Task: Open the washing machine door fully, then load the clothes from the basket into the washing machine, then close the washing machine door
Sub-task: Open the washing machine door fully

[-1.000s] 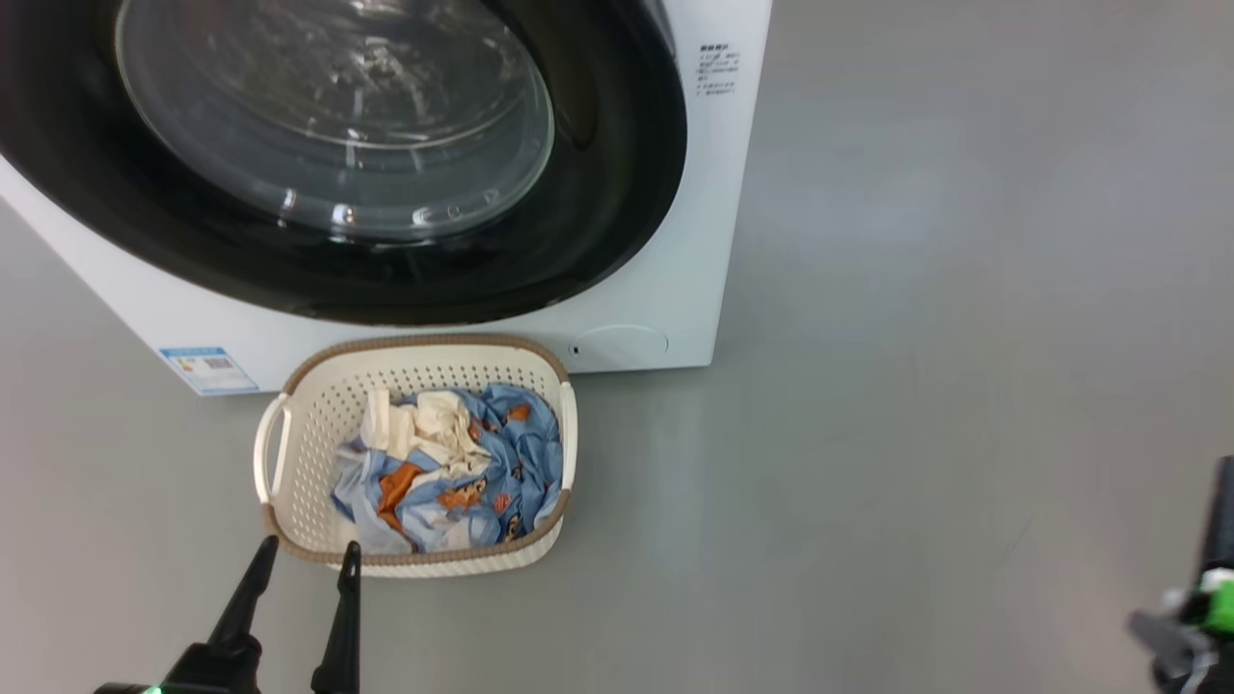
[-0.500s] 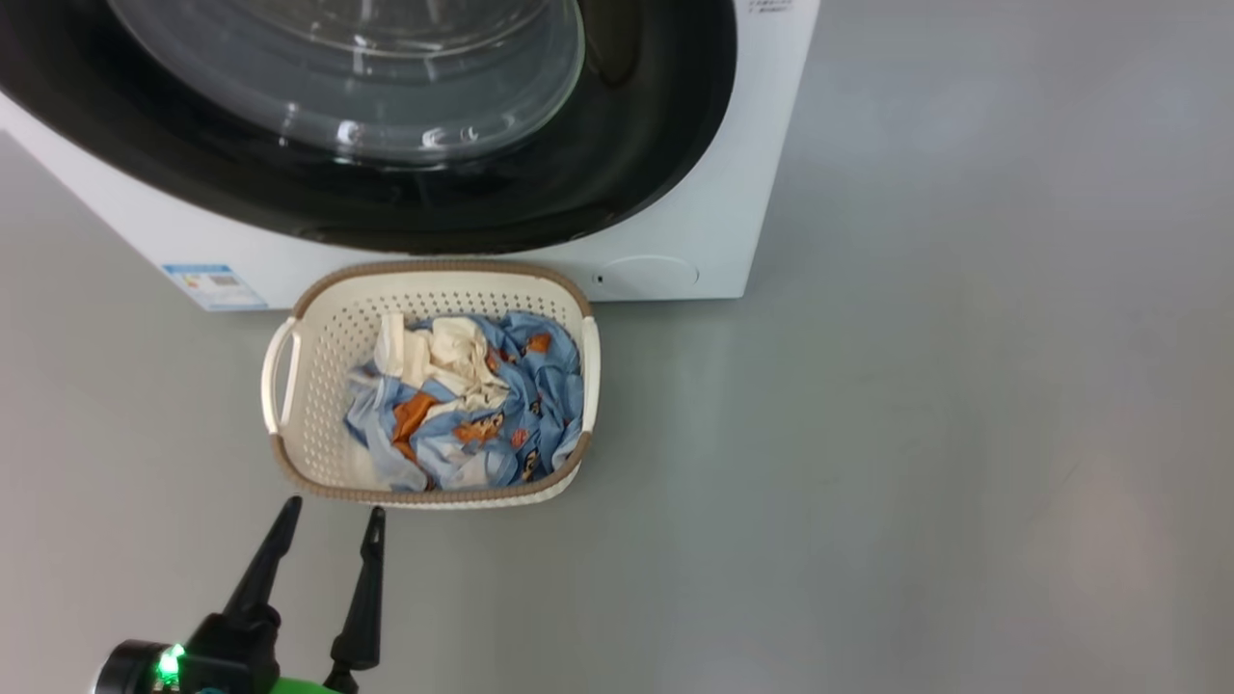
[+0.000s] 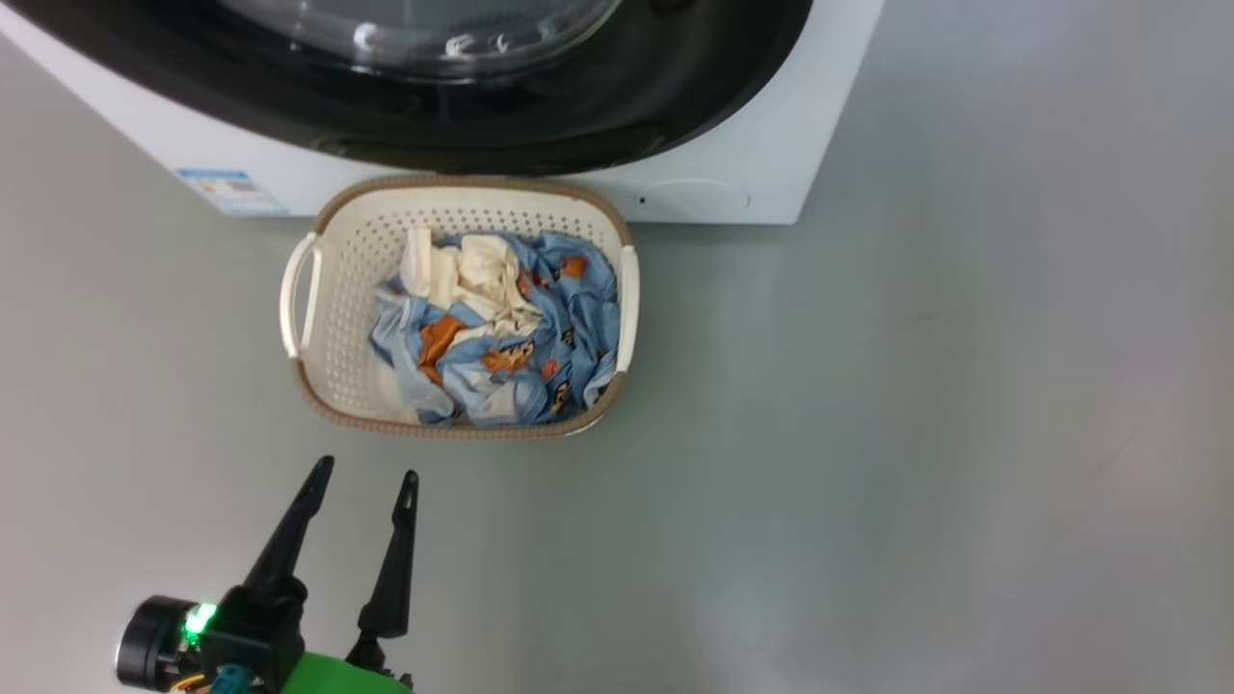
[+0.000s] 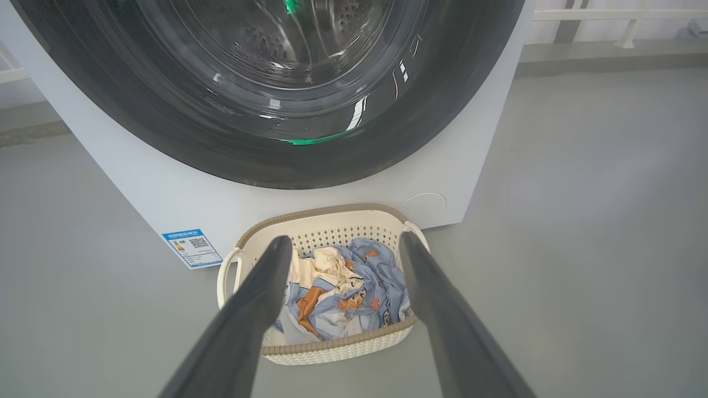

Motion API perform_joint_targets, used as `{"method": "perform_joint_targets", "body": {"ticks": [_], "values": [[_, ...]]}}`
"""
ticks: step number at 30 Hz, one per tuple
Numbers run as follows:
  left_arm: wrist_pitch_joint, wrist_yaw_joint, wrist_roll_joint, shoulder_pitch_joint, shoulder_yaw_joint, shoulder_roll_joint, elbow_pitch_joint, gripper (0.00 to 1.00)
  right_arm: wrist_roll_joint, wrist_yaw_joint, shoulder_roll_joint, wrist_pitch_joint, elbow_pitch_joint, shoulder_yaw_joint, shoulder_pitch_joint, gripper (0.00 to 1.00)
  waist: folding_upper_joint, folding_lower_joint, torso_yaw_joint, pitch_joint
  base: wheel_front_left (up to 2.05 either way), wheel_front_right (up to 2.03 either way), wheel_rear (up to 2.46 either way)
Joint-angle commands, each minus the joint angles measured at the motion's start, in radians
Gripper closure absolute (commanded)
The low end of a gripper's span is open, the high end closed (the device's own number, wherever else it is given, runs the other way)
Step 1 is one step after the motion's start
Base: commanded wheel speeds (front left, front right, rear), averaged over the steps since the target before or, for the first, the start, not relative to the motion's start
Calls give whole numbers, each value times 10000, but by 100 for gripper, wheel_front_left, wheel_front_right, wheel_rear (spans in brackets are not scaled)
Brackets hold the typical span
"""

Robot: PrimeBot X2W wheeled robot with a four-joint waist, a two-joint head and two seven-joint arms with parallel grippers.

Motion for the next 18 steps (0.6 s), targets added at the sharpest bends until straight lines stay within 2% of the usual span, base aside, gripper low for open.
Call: {"method": "perform_joint_targets", "body": {"ticks": [1, 18], "values": [[-65, 98, -103, -235, 227, 95, -263, 0, -147, 16, -209, 240, -340, 343, -571, 100, -1, -1, 353, 399, 0, 0, 0], [-65, 593, -669, -397, -575, 95, -240, 0, -731, 16, -478, 1122, -215, 1604, -2713, 100, -1, -1, 1530, 1034, 0, 0, 0]]}}
